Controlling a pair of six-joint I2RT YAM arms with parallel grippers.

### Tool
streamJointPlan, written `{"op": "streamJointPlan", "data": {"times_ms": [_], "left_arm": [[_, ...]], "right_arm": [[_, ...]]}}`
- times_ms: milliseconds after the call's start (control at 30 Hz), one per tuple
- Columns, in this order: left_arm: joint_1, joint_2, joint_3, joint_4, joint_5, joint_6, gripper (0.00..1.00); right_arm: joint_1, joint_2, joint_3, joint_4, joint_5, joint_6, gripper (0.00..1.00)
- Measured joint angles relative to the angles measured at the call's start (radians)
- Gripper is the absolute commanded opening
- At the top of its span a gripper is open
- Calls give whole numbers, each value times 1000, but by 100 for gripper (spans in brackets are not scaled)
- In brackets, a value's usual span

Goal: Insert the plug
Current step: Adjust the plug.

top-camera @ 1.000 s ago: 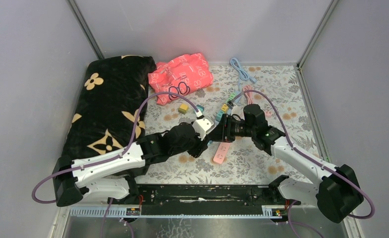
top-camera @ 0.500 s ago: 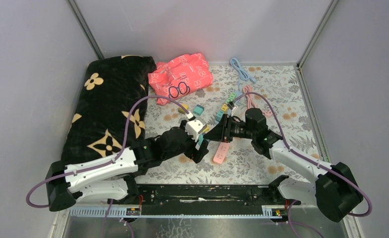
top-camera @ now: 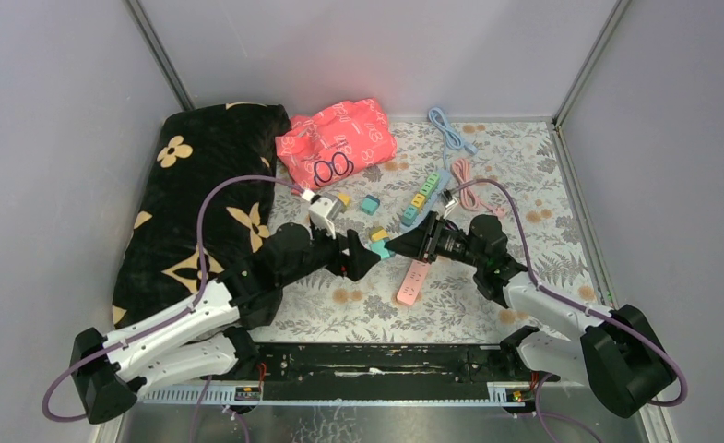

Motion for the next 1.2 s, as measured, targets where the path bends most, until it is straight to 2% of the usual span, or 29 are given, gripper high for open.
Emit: {"op": "streamJointPlan", "data": {"times_ms": [267,633,800,1000,1200], "left_arm": [[156,-41,-112,174,171,-237,82],[184,2,-230,512,309,-541,65],[184,47,-261,660,325,-620,52],[185,97,-266,750,336,-671,52],[185,102,-266,769,336,-679,49]], "right_arm": [[-5,1,-77,200,39,64,11],[-6,20,-109,398,64,135,11],[-6,39,-121,460,66,169,11],[-9,66,-128,537,65,203,11],[-9,98,-132,600,63,234,11]]}}
